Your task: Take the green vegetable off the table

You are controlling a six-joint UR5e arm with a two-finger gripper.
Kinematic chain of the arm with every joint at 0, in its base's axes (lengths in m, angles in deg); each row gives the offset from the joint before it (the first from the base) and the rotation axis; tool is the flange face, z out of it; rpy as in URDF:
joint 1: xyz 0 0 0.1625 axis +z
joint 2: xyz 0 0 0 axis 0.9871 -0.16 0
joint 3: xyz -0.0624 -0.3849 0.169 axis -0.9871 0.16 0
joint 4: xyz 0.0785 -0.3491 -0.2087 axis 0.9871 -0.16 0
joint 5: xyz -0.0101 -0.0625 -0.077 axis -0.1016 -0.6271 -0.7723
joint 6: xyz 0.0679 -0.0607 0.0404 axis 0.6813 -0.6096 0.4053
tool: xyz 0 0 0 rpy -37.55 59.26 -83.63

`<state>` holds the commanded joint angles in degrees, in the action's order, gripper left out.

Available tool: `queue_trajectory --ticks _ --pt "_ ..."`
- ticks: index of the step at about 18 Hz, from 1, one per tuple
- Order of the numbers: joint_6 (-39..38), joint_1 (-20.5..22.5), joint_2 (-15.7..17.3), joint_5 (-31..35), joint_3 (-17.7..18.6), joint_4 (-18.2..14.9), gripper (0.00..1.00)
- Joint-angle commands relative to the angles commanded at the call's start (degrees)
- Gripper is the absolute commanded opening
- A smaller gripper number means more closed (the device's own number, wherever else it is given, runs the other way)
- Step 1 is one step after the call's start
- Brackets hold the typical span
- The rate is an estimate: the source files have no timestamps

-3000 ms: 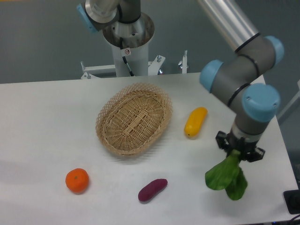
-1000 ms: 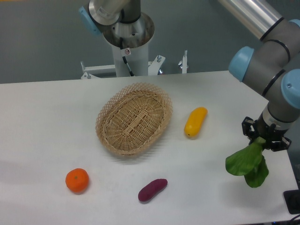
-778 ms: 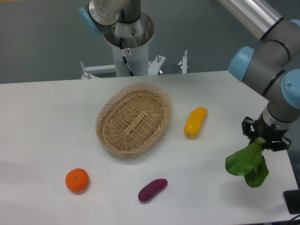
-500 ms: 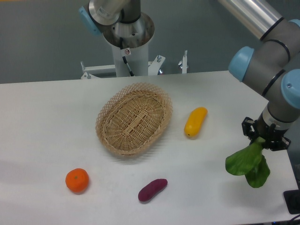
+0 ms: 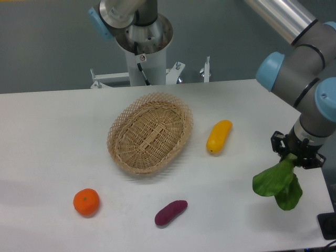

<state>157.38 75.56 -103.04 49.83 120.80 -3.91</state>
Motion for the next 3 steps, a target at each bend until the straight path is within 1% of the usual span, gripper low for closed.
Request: queue_trajectory --ticks 3 --pt "0.00 -0.09 0.00 0.00 0.00 0.00 0.07"
